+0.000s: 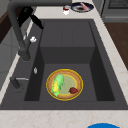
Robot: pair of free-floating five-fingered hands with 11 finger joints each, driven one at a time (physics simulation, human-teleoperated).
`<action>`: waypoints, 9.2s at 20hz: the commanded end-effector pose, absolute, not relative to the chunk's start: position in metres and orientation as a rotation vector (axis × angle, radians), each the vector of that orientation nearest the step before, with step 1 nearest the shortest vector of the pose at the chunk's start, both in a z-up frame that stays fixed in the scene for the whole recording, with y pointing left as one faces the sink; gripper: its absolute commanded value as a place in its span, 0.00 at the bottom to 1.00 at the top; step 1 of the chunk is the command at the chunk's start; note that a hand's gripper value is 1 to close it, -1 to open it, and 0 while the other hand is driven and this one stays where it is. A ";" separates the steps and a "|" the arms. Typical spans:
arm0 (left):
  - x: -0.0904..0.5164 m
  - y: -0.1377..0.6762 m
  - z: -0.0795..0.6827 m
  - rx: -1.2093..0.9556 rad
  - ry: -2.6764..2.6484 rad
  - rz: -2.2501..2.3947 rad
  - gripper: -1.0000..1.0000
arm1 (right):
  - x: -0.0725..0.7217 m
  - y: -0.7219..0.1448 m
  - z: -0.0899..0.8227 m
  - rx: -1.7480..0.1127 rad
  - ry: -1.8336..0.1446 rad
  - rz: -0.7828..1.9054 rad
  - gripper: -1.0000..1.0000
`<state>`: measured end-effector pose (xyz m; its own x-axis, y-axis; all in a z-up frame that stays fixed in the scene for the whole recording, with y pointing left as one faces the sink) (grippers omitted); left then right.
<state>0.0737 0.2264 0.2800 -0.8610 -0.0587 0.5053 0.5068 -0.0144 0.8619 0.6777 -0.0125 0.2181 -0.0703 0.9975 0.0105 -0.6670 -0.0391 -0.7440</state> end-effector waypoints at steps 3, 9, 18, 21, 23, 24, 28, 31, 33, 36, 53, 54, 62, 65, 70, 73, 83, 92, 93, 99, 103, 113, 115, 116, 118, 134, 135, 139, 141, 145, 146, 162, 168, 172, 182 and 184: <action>0.074 0.226 0.280 -0.465 -1.873 -1.931 0.50 | 0.678 -0.012 0.213 -0.530 -0.853 1.596 0.00; 0.074 0.226 0.280 -0.465 -1.873 -1.931 0.50 | 0.685 -0.008 0.197 -0.455 -0.936 1.648 0.00; 0.074 0.226 0.280 -0.465 -1.873 -1.931 0.50 | 0.711 -0.008 0.145 -0.391 -0.939 1.693 0.00; 0.074 0.226 0.280 -0.465 -1.873 -1.931 0.50 | 0.713 -0.013 0.143 -0.336 -0.976 1.696 0.00; 0.074 0.226 0.280 -0.465 -1.873 -1.931 0.50 | 0.712 -0.012 0.145 -0.313 -0.976 1.689 0.00; 0.074 0.226 0.280 -0.465 -1.873 -1.931 0.50 | 0.713 -0.011 0.147 -0.312 -0.967 1.672 0.00; 0.074 0.226 0.280 -0.465 -1.873 -1.931 0.50 | 0.706 0.013 0.146 -0.369 -0.876 1.684 0.00; 0.074 0.226 0.280 -0.465 -1.873 -1.931 0.50 | 0.709 0.017 0.150 -0.466 -0.846 1.704 1.00; 0.074 0.226 0.280 -0.465 -1.873 -1.931 0.50 | 0.711 0.020 0.149 -0.518 -0.810 1.698 1.00; 0.074 0.226 0.280 -0.465 -1.873 -1.931 0.50 | 0.695 0.014 0.127 -0.474 -0.794 1.696 1.00; 0.074 0.226 0.280 -0.465 -1.873 -1.931 0.50 | 0.726 0.027 0.133 -0.231 -0.697 1.700 1.00; 0.074 0.226 0.280 -0.465 -1.873 -1.931 0.50 | 0.727 0.027 0.132 -0.222 -0.689 1.700 1.00; 0.074 0.226 0.280 -0.465 -1.873 -1.931 0.50 | 0.736 0.025 0.129 -0.151 -0.643 1.694 1.00; 0.074 0.226 0.280 -0.465 -1.873 -1.931 0.50 | 0.740 0.025 0.128 -0.122 -0.630 1.690 1.00; 0.074 0.226 0.280 -0.465 -1.873 -1.931 0.50 | 0.743 0.024 0.127 -0.081 -0.606 1.682 1.00; 0.074 0.226 0.280 -0.465 -1.873 -1.931 0.50 | 0.744 0.024 0.126 -0.064 -0.595 1.678 1.00; 0.074 0.226 0.280 -0.465 -1.873 -1.931 0.50 | 0.746 0.023 0.125 -0.030 -0.579 1.670 1.00; 0.074 0.226 0.280 -0.465 -1.873 -1.931 0.50 | 0.747 0.023 0.124 -0.009 -0.570 1.664 1.00; 0.074 0.226 0.280 -0.465 -1.873 -1.931 0.50 | 0.747 0.023 0.124 -0.007 -0.569 1.664 1.00; 0.074 0.226 0.280 -0.465 -1.873 -1.931 0.50 | 0.751 0.024 0.114 0.028 -0.528 1.687 1.00; 0.074 0.226 0.280 -0.465 -1.873 -1.931 0.50 | 0.753 0.029 0.127 -0.074 -0.396 1.677 0.00; 0.074 0.226 0.280 -0.465 -1.873 -1.931 0.50 | 0.766 0.021 0.172 -0.021 -0.278 1.641 0.00; 0.074 0.226 0.280 -0.465 -1.873 -1.931 0.50 | 0.765 0.020 0.185 -0.060 -0.292 1.659 0.00; 0.074 0.226 0.280 -0.465 -1.873 -1.931 0.50 | 0.763 0.020 0.190 -0.076 -0.297 1.666 0.00; 0.074 0.226 0.280 -0.465 -1.873 -1.931 0.50 | 0.757 0.020 0.194 -0.098 -0.305 1.674 0.00; 0.074 0.226 0.280 -0.465 -1.873 -1.931 0.50 | 0.738 -0.008 0.177 -0.117 -0.359 1.717 0.00; 0.074 0.226 0.280 -0.465 -1.873 -1.931 0.50 | 0.737 -0.010 0.176 -0.126 -0.367 1.721 0.00; 0.074 0.226 0.280 -0.465 -1.873 -1.931 0.50 | 0.729 -0.017 0.176 -0.164 -0.388 1.750 0.00; 0.074 0.226 0.280 -0.465 -1.873 -1.931 0.50 | 0.726 -0.021 0.178 -0.185 -0.417 1.764 0.00; 0.074 0.226 0.280 -0.465 -1.873 -1.931 0.50 | 0.719 -0.028 0.179 -0.233 -0.469 1.798 0.00; 0.074 0.226 0.280 -0.465 -1.873 -1.931 0.50 | 0.717 -0.030 0.179 -0.243 -0.477 1.807 0.00; 0.074 0.226 0.280 -0.465 -1.873 -1.931 0.50 | 0.673 -0.030 0.181 -0.558 -0.640 1.762 0.00; 0.074 0.226 0.280 -0.465 -1.873 -1.931 0.50 | 0.667 -0.029 0.172 -0.684 -0.598 1.673 0.00; 0.074 0.226 0.280 -0.465 -1.873 -1.931 0.50 | 0.655 -0.030 0.165 -0.726 -0.567 1.650 0.00; 0.074 0.226 0.280 -0.465 -1.873 -1.931 0.50 | 0.627 -0.040 0.169 -0.756 -0.564 1.717 0.00; 0.074 0.226 0.280 -0.465 -1.873 -1.931 0.50 | 0.621 -0.042 0.171 -0.769 -0.562 1.693 0.00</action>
<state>0.0737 0.2264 0.2800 -0.8610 -0.0587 0.5053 0.5068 -0.0144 0.8619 0.6248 -0.0412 0.1686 -0.1728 0.9641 -0.2014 -0.6628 -0.2651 -0.7003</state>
